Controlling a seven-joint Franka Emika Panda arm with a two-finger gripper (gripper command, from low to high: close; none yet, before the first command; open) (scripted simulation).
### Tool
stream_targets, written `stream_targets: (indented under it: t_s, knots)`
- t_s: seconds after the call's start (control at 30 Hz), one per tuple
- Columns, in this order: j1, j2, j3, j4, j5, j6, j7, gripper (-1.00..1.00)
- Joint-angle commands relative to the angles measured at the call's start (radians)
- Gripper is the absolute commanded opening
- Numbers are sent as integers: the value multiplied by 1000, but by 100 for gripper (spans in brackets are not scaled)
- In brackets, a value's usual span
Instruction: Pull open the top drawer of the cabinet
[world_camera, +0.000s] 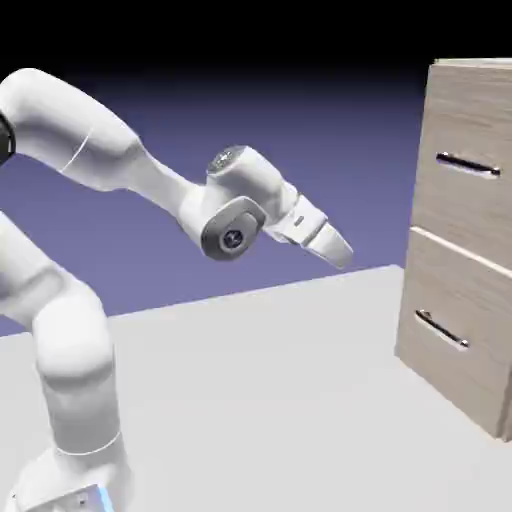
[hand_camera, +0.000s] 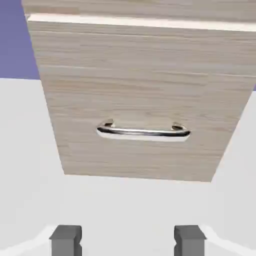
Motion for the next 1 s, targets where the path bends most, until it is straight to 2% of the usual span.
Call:
stream_targets:
  t_s: [0.0,0.97]
  knots:
    - [-28,-4,23,14,44,-7,-4,0]
    - [-842,-115,694,424,1305,-211,-125,0]
